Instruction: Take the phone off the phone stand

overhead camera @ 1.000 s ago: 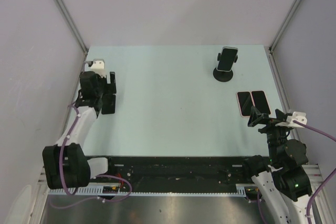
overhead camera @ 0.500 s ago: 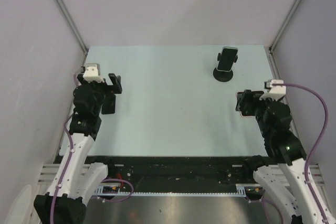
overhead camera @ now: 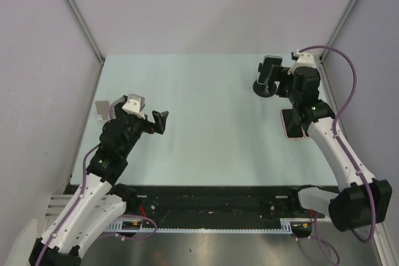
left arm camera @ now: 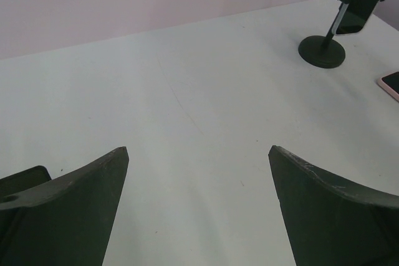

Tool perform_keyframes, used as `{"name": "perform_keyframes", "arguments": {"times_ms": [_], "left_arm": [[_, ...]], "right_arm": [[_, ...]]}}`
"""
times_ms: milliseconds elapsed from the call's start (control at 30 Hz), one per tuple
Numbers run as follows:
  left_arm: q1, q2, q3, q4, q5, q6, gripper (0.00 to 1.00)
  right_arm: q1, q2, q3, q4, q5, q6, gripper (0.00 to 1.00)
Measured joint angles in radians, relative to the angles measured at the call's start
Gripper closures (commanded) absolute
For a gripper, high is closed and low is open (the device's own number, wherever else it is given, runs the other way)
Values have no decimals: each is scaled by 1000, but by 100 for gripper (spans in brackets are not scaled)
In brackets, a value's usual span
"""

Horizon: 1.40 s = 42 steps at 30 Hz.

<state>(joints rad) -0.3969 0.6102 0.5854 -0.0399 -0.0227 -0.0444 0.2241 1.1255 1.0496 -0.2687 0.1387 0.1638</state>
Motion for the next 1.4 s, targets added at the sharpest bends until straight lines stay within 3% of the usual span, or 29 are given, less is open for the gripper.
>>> {"name": "perform_keyframes", "arguments": {"times_ms": [200,533,1100,1233,1333,1400], "left_arm": [[-58,-19,-1,0,-16,10,0],[-99,-29,-1,0,-24,30,0],[-112,-27,-2,0,-26,45,0],[-112,-24,-3,0,-26,45,0],[-112,-21,-4,0,-26,45,0],[-112,-21,-6,0,-26,46,0]], "right_arm": [[-62,193,100,145,-36,-11,0],[-82,382,180,344,-29,-35,0],[-101,580,235,440,-55,-33,1],[-98,584,235,440,-53,-37,7],[-94,586,236,443,-43,-53,16],[-90,588,236,445,-38,-68,27]]}}
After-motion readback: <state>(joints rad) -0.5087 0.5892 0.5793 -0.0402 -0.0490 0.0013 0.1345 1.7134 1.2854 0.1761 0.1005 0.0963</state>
